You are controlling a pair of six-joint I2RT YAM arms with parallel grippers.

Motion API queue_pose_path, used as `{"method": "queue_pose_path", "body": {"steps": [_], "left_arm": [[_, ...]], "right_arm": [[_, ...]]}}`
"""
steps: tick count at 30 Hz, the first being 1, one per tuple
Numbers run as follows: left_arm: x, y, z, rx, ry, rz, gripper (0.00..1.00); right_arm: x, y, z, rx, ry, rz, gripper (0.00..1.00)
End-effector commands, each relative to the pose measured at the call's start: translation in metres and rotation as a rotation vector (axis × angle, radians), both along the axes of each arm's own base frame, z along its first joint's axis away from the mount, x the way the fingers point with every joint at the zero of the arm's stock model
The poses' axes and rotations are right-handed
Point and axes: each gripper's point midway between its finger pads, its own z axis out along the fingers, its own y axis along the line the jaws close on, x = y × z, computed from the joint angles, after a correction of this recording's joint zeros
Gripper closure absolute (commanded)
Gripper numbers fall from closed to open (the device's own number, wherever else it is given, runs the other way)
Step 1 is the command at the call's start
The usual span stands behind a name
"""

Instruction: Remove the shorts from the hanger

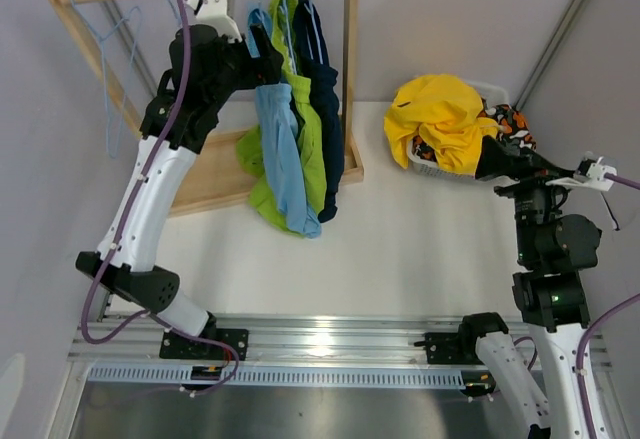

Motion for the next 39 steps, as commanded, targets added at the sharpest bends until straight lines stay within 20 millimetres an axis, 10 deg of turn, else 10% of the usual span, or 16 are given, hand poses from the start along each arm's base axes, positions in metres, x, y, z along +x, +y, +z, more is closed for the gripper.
{"method": "queue_pose_path", "body": {"steps": [1, 21, 26, 28, 39], "left_arm": [[0.002, 0.003, 0.05, -0.1, -0.143, 0.044, 0.1], [0.063, -0.009, 0.026, -0.097, -0.126, 0.12, 0.32], [0.075, -0.004, 0.032, -0.079, -0.138, 0.169, 0.82], [0.074, -0.002, 0.037, -0.072, -0.145, 0.173, 1.0], [0.02, 0.027, 0.107, 0.018, -0.267, 0.173, 1.0]], "right_arm": [[0.005, 0.015, -0.052, -0.046, 0.185, 0.075, 0.0], [-0.011, 0.016, -0.071, -0.105, 0.229, 0.093, 0.01], [-0.011, 0.016, -0.075, -0.117, 0.24, 0.092, 0.01], [-0.011, 0.016, -0.076, -0.119, 0.243, 0.092, 0.0], [-0.012, 0.022, -0.071, -0.098, 0.22, 0.127, 0.01]]}}
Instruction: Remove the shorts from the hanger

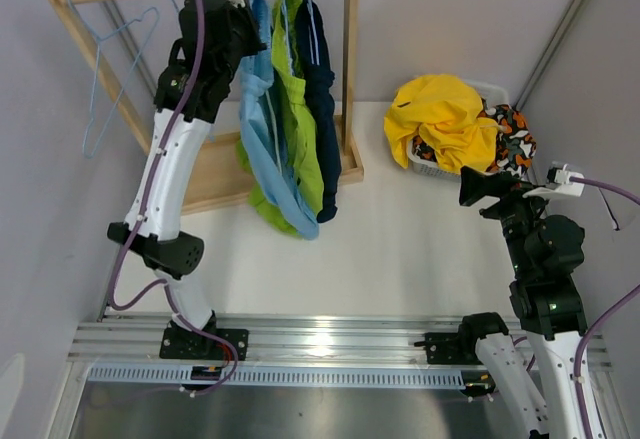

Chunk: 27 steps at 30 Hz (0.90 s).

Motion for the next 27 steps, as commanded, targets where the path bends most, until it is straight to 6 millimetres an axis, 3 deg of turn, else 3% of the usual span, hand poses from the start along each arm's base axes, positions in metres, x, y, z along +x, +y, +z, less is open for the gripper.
{"method": "queue_pose_path", "body": {"steps": [1, 4, 7, 10, 11, 13, 14, 15, 16, 17, 19, 20, 21, 22, 24, 27], "left_arm": [[-0.052, 0.025, 0.091, -0.005, -0.224, 0.011, 1.0], [-0.077, 0.033, 0.113, 0.001, -0.283, -0.005, 1.0], [-0.1, 0.037, 0.124, 0.006, -0.298, -0.036, 1.0], [-0.115, 0.041, 0.105, 0.046, -0.222, -0.058, 1.0], [-0.131, 0.044, 0.098, 0.061, -0.192, -0.075, 1.0], [-0.144, 0.043, 0.078, 0.091, -0.139, -0.117, 1.0], [-0.17, 0.044, 0.081, 0.09, -0.153, -0.167, 1.0], [-0.17, 0.04, 0.056, 0.11, -0.088, -0.193, 1.0], [-0.181, 0.04, 0.052, 0.113, -0.077, -0.222, 1.0], [-0.187, 0.036, 0.033, 0.126, -0.024, -0.259, 1.0], [-0.223, 0.021, 0.022, 0.09, -0.017, -0.411, 1.0], [-0.231, 0.009, 0.004, 0.081, 0.015, -0.485, 1.0], [-0.251, -0.005, 0.002, 0.05, 0.014, -0.602, 1.0], [-0.269, -0.01, -0.013, 0.04, 0.033, -0.665, 1.0], [-0.304, -0.023, -0.014, 0.029, 0.014, -0.828, 1.0], [-0.346, -0.025, -0.007, 0.027, -0.051, -0.938, 1.0]], "right_arm": [[-0.004, 0.006, 0.01, 0.01, -0.04, 0.034, 0.01], [-0.007, 0.01, 0.014, 0.013, -0.053, 0.056, 0.01], [-0.013, 0.017, 0.027, 0.011, -0.094, 0.106, 0.01], [-0.021, 0.033, 0.045, 0.011, -0.145, 0.2, 0.01], [-0.023, 0.037, 0.048, 0.011, -0.154, 0.222, 0.01], [-0.027, 0.048, 0.059, 0.009, -0.176, 0.291, 0.01], [-0.029, 0.052, 0.063, 0.014, -0.184, 0.317, 0.01], [-0.034, 0.062, 0.07, 0.008, -0.211, 0.378, 0.01], [-0.037, 0.068, 0.075, 0.006, -0.228, 0.415, 0.0], [-0.035, 0.074, 0.076, 0.007, -0.225, 0.449, 0.01], [-0.041, 0.09, 0.089, 0.008, -0.256, 0.555, 0.01], [-0.034, 0.097, 0.087, 0.012, -0.23, 0.593, 0.0], [-0.036, 0.105, 0.09, 0.014, -0.227, 0.653, 0.01], [-0.035, 0.11, 0.09, 0.014, -0.218, 0.682, 0.01], [-0.036, 0.125, 0.096, -0.002, -0.21, 0.77, 0.01], [-0.049, 0.145, 0.107, -0.035, -0.22, 0.882, 0.01]]}}
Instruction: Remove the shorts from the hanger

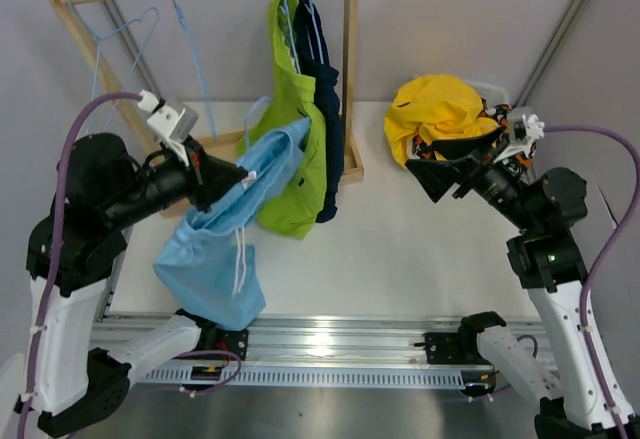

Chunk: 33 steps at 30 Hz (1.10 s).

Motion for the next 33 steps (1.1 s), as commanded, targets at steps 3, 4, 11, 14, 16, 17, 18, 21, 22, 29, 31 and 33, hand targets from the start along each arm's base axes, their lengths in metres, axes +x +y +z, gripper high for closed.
{"method": "queue_pose_path", "body": {"steps": [3, 4, 11, 14, 16, 17, 18, 21, 22, 29, 31, 33], "left_arm": [[-0.1, -0.032, 0.05, -0.194, -0.186, -0.462, 1.0], [-0.118, -0.035, 0.066, -0.235, -0.258, -0.549, 1.0], [-0.191, -0.017, 0.122, -0.358, -0.407, -0.709, 1.0], [-0.196, -0.014, 0.132, -0.379, -0.433, -0.702, 1.0], [-0.194, -0.013, 0.132, -0.382, -0.431, -0.682, 1.0], [-0.193, -0.012, 0.132, -0.379, -0.437, -0.674, 1.0], [-0.194, -0.011, 0.131, -0.379, -0.442, -0.671, 1.0], [-0.188, -0.011, 0.13, -0.378, -0.445, -0.641, 1.0], [-0.186, -0.011, 0.129, -0.379, -0.443, -0.63, 1.0], [-0.141, -0.009, 0.117, -0.32, -0.378, -0.436, 1.0], [-0.124, -0.007, 0.106, -0.289, -0.346, -0.363, 1.0], [-0.115, -0.007, 0.098, -0.274, -0.323, -0.334, 1.0]], "right_arm": [[-0.041, 0.05, 0.033, -0.091, -0.085, 0.296, 0.01], [-0.042, 0.055, 0.032, -0.133, -0.105, 0.316, 0.01], [-0.052, 0.08, 0.035, -0.222, -0.114, 0.327, 0.01], [-0.053, 0.079, 0.04, -0.203, -0.13, 0.318, 0.01], [-0.053, 0.08, 0.039, -0.198, -0.13, 0.316, 0.01], [-0.053, 0.079, 0.04, -0.194, -0.134, 0.313, 0.0], [-0.053, 0.079, 0.04, -0.193, -0.131, 0.312, 0.0], [-0.053, 0.079, 0.037, -0.193, -0.131, 0.313, 0.06], [-0.054, 0.08, 0.037, -0.192, -0.137, 0.318, 0.29], [-0.041, 0.041, 0.062, -0.092, -0.219, 0.064, 1.0], [-0.029, 0.018, 0.074, -0.087, -0.233, -0.075, 1.0], [-0.02, 0.004, 0.08, -0.094, -0.236, -0.158, 1.0]]}}
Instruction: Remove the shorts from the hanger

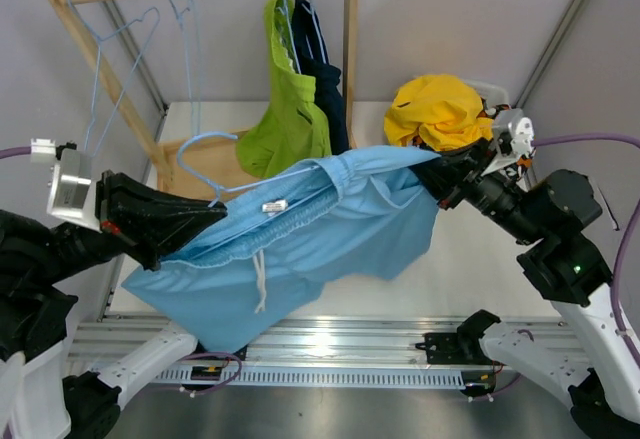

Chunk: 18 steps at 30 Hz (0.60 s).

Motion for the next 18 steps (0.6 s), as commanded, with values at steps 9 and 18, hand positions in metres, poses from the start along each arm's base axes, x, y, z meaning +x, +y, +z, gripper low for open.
{"method": "queue_pose_path", "body": {"steps": [9, 18], "left_arm": [[0.034, 0.013, -0.021, 0.053, 0.019, 0.194, 1.0], [0.037, 0.019, -0.024, 0.046, 0.018, 0.237, 1.0]], "right_arm": [[0.075, -0.124, 0.042, 0.216, 0.035, -0.665, 1.0], [0.101, -0.14, -0.007, 0.218, 0.194, -0.73, 1.0]]}}
